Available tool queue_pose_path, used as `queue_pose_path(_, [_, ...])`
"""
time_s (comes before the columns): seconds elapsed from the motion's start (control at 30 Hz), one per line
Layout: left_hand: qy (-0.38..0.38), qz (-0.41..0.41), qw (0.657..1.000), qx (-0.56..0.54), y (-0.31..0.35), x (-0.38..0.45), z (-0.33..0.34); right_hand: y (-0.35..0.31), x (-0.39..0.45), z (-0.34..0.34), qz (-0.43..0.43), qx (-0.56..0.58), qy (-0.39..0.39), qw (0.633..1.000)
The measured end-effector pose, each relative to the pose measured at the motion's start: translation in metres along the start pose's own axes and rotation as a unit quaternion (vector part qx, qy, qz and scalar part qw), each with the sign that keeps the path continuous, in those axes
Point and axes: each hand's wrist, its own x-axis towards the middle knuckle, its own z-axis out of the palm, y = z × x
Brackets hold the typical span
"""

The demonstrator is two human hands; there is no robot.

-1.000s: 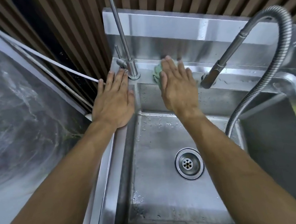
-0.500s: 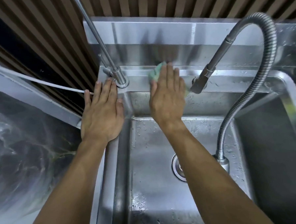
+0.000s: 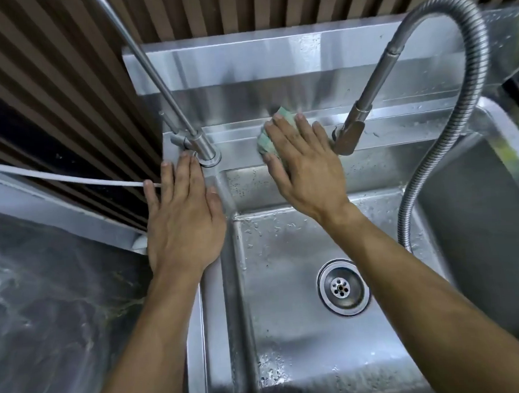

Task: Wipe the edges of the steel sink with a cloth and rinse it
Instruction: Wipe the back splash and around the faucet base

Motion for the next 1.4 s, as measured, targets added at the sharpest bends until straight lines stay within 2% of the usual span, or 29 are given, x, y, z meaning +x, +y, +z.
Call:
queue_pose_path(0.13, [0.008, 0.004, 1.0, -0.004, -0.001, 0.001, 0.001, -0.035, 0.006, 0.01, 0.197, -0.03, 0.078, 0.977])
queue_pose_path(0.2, [0.007, 0.006, 1.0, -0.008, -0.001, 0.001, 0.001, -0.063, 0.016, 0.013, 0.311, -0.005, 0.068, 0.948])
queue_pose_path(0.23, [0.004, 0.005, 1.0, -0.011, -0.001, 0.0, 0.0, -0.077, 0.021, 0.014, 0.336, 0.018, 0.054, 0.94])
queue_pose_path(0.27, [0.003, 0.006, 1.0, -0.013, -0.001, 0.0, 0.0, -0.088, 0.024, 0.016, 0.324, 0.04, 0.047, 0.944])
queue_pose_path(0.33, [0.006, 0.009, 1.0, -0.012, -0.001, 0.0, 0.0, -0.094, 0.019, 0.02, 0.23, 0.071, 0.039, 0.97])
queue_pose_path(0.43, [0.008, 0.01, 1.0, -0.009, 0.001, 0.001, 0.0, -0.065, 0.014, 0.013, 0.079, 0.086, 0.014, 0.993])
queue_pose_path(0.5, [0.009, 0.009, 1.0, -0.006, 0.002, 0.002, 0.001, -0.049, 0.013, 0.005, 0.033, 0.087, -0.004, 0.996])
queue_pose_path(0.6, [0.012, 0.011, 1.0, -0.002, 0.002, 0.001, 0.0, -0.052, 0.021, -0.02, 0.067, 0.207, -0.011, 0.976])
queue_pose_path(0.7, [0.012, 0.01, 1.0, 0.0, 0.001, 0.001, 0.0, -0.057, 0.043, -0.042, 0.161, 0.406, 0.002, 0.9])
queue_pose_path(0.77, [0.009, 0.01, 1.0, 0.001, 0.002, 0.001, 0.0, -0.05, 0.054, -0.046, 0.202, 0.344, 0.021, 0.917])
queue_pose_path(0.83, [0.006, 0.01, 1.0, 0.003, 0.002, 0.002, 0.0, -0.042, 0.046, -0.035, 0.244, 0.162, 0.062, 0.954])
queue_pose_path(0.9, [0.006, 0.009, 1.0, 0.003, 0.001, 0.001, 0.001, -0.042, 0.036, -0.03, 0.271, 0.069, 0.105, 0.954])
queue_pose_path(0.97, [0.01, 0.008, 1.0, 0.003, 0.0, 0.001, 0.001, -0.047, 0.037, -0.03, 0.235, 0.009, 0.111, 0.965])
queue_pose_path(1.03, [0.01, 0.011, 1.0, 0.002, 0.001, 0.002, 0.001, -0.045, 0.039, -0.036, 0.171, -0.072, 0.062, 0.981])
queue_pose_path(1.1, [0.013, 0.012, 1.0, 0.003, 0.001, 0.002, 0.001, -0.041, 0.037, -0.036, 0.146, -0.099, -0.032, 0.984])
queue_pose_path(1.17, [0.014, 0.013, 1.0, 0.007, 0.0, 0.003, 0.002, -0.038, 0.023, -0.03, 0.116, -0.109, -0.077, 0.984])
queue_pose_path(1.27, [0.015, 0.013, 1.0, 0.008, 0.0, 0.002, 0.003, -0.031, 0.011, -0.017, 0.073, -0.102, -0.064, 0.99])
queue_pose_path(1.4, [0.018, 0.015, 1.0, 0.012, 0.001, 0.002, 0.003, -0.025, 0.008, -0.01, 0.074, -0.063, -0.071, 0.993])
